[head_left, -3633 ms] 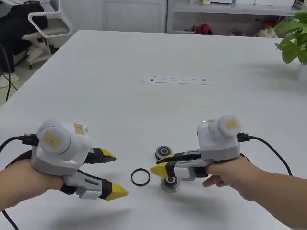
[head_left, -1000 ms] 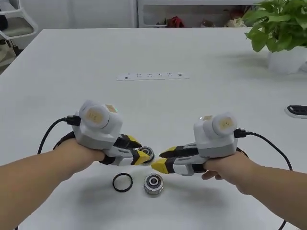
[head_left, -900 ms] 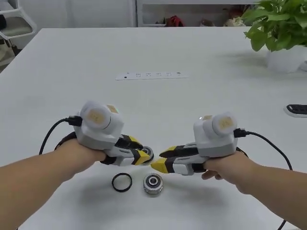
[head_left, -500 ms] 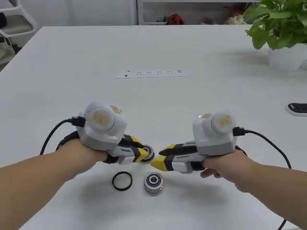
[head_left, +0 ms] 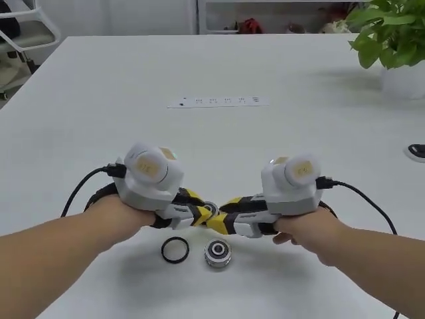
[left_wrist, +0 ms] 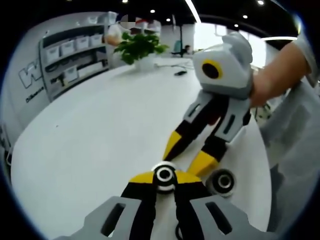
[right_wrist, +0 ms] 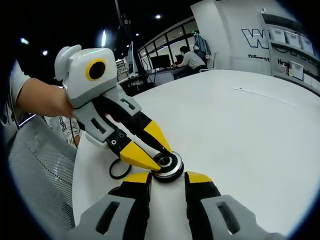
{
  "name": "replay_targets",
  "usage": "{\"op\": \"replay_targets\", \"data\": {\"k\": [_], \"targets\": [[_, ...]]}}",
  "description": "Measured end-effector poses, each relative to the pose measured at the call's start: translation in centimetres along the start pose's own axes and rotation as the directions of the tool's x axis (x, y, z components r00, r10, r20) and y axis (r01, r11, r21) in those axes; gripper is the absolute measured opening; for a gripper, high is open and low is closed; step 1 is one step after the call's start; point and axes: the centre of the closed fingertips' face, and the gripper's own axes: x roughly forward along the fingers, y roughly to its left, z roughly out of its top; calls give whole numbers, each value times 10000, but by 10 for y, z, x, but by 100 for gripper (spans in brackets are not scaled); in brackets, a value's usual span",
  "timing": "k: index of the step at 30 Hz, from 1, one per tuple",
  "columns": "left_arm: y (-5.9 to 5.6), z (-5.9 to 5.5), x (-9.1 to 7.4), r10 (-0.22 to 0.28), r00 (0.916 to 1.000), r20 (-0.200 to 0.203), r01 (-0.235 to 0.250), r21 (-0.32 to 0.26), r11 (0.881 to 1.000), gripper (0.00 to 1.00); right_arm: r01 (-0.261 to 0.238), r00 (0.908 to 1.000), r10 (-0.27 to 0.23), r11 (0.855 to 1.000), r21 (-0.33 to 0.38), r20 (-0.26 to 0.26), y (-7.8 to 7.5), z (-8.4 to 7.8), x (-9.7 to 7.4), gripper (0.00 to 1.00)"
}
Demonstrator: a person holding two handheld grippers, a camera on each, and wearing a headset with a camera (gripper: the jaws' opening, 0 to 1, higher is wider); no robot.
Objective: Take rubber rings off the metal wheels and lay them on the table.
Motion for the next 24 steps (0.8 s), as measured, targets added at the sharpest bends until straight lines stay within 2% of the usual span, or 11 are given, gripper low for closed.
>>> {"op": "replay_targets", "data": {"k": [1, 11, 24], "targets": [[0, 0, 0, 11, 10000, 1, -11, -9, 10000, 14, -19, 10000, 19, 9997, -236, -11, 1, 0, 0, 22], [-1, 0, 1, 83, 10000, 7, -83, 63, 9999, 14, -107, 9998, 101, 9993, -357, -159, 2, -4, -3, 16], [-3, -1, 0, 170, 9999, 20, -170, -80, 9998, 14, -161, 9998, 160, 9998, -135, -118, 2, -7, -8, 2]]}}
